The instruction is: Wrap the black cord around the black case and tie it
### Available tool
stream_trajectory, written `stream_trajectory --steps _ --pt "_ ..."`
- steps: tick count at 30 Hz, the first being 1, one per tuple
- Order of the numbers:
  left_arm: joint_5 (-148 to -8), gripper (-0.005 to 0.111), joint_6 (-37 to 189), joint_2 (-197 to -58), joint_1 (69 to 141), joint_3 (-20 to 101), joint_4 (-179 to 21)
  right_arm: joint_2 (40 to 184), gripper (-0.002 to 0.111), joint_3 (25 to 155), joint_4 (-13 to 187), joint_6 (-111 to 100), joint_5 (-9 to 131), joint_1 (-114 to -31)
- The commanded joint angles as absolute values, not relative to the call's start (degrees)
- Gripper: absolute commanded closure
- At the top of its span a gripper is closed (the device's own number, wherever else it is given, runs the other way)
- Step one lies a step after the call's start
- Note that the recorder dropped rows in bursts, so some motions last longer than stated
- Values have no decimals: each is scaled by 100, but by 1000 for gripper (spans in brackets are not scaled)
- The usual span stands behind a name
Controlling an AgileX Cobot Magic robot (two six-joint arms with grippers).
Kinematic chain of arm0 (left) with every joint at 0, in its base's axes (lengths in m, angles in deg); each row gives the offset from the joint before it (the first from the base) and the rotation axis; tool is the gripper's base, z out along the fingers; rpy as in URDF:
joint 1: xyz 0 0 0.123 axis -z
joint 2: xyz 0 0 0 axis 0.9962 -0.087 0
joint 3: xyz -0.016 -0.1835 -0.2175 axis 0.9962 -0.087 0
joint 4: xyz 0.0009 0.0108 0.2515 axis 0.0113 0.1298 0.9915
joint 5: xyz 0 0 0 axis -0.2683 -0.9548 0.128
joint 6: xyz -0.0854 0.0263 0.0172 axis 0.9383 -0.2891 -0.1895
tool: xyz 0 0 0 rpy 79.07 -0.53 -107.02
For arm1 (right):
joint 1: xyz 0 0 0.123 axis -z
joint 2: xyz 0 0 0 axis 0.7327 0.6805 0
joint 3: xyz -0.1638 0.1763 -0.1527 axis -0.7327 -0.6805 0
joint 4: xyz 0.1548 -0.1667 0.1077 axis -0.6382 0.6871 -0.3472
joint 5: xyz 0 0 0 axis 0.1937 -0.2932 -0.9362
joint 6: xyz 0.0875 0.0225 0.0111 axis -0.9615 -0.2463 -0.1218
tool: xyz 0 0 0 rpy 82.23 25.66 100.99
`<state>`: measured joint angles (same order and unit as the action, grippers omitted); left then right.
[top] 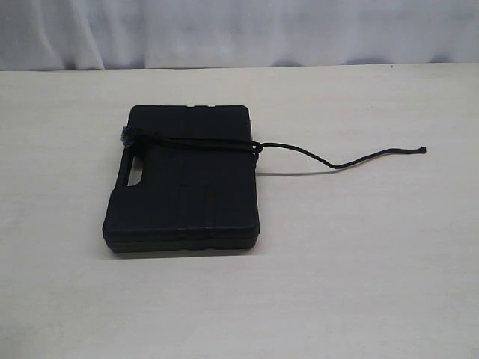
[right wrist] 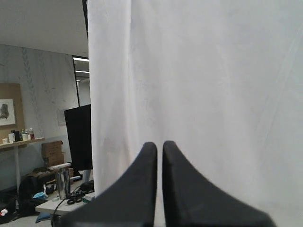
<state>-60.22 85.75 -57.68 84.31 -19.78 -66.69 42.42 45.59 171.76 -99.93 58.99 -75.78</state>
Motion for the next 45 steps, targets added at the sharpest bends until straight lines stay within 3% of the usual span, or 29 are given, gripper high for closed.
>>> stream_trajectory --steps 1,6,10,12,16,24,30,38,45 --pt "-6033 107 8589 -5753 8444 -1998 -6650 4206 104 4385 17174 -9883 5799 -7586" --pt "-6033 107 8589 -5753 8444 -1998 -6650 4018 104 4374 15106 -8192 5504 -7550" --pt "-6074 107 8589 -5753 8444 -1998 -6651 4018 104 4374 12673 -5227 5567 -7362" --pt "-6075 107 8589 -5753 8444 -1998 -6651 4018 104 4374 10807 -2782 5789 -7084" --pt "-6075 107 8589 -5753 8444 -1998 -6651 4018 104 4232 9115 -958 6436 -6595" --pt "-6075 107 8589 -5753 8444 -1998 -6651 4018 104 3273 8878 -777 7259 -5425" --pt "-6075 107 8589 -5753 8444 -1998 -6651 4018 104 2486 8904 -648 7235 -5322" --pt "-6002 107 8589 -5753 8444 -1998 -6651 4018 104 2486 8928 -592 4743 -5325" --pt "-6002 107 8589 -5753 8444 -1998 -6651 4018 104 2486 9072 -608 4241 -5325"
